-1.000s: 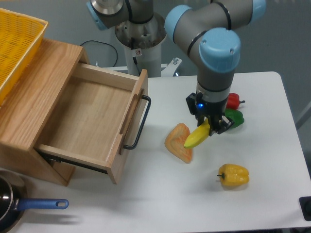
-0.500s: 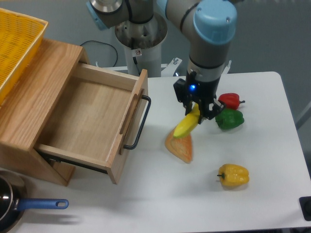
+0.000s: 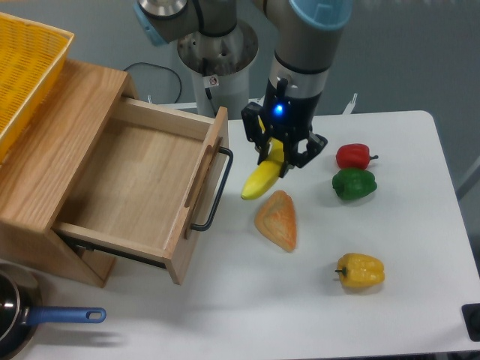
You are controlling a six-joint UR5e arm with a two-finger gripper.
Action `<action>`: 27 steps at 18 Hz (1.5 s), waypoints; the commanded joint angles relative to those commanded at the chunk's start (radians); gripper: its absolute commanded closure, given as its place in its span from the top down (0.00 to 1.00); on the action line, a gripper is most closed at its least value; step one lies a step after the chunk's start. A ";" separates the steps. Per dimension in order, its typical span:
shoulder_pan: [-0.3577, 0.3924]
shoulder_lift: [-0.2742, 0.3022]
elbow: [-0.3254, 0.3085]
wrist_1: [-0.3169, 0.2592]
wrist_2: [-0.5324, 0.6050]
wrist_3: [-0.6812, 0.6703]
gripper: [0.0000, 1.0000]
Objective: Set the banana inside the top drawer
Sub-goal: 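Lift the banana and carry it toward the open wooden drawer, then lower the held banana down into the drawer interior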
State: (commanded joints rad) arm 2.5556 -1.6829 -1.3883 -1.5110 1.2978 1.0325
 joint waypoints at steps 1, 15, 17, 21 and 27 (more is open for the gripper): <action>-0.003 0.006 0.000 0.000 -0.006 -0.015 0.37; -0.143 0.057 0.008 -0.012 -0.034 -0.169 0.37; -0.164 0.051 0.008 -0.011 -0.031 -0.183 0.37; -0.179 0.046 -0.008 -0.009 -0.025 -0.183 0.37; -0.207 0.037 -0.032 -0.008 -0.022 -0.184 0.38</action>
State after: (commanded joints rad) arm 2.3486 -1.6459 -1.4204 -1.5186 1.2763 0.8483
